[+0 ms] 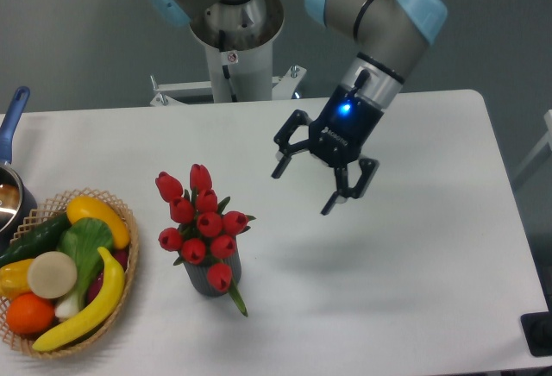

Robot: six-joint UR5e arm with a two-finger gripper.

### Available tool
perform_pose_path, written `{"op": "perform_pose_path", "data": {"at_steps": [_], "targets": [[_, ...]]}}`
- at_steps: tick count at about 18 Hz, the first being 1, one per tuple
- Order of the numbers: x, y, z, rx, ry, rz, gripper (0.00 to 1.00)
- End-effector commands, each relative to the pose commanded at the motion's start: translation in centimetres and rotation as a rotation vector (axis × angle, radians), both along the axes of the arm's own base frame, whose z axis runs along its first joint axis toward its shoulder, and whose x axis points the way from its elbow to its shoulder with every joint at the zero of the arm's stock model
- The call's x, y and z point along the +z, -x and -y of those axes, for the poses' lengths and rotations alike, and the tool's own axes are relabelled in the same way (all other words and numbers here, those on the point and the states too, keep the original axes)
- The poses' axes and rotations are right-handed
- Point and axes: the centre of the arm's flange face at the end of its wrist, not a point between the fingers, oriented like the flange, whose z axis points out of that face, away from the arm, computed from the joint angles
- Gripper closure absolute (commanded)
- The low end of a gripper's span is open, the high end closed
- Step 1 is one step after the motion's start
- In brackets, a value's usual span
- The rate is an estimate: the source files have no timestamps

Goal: Pick up the flowers from the vase
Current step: 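Move the open gripper toward the red tulip stems above the grey vase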

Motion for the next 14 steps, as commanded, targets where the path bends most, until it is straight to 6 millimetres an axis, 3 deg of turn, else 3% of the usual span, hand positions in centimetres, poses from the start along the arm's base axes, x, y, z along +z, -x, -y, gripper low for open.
{"op": "perform_pose_path", "data": {"at_steps": [3,11,14], "targets": [[-1.3,-1.1,-0.4,-0.029,0.001,0.009,0.0],[-2.1,-3.3,-2.7,-0.089,-0.008,0.028,0.0],[-2.9,-3.3,-3.2,-0.097,-0.002,0.04,0.0]]}}
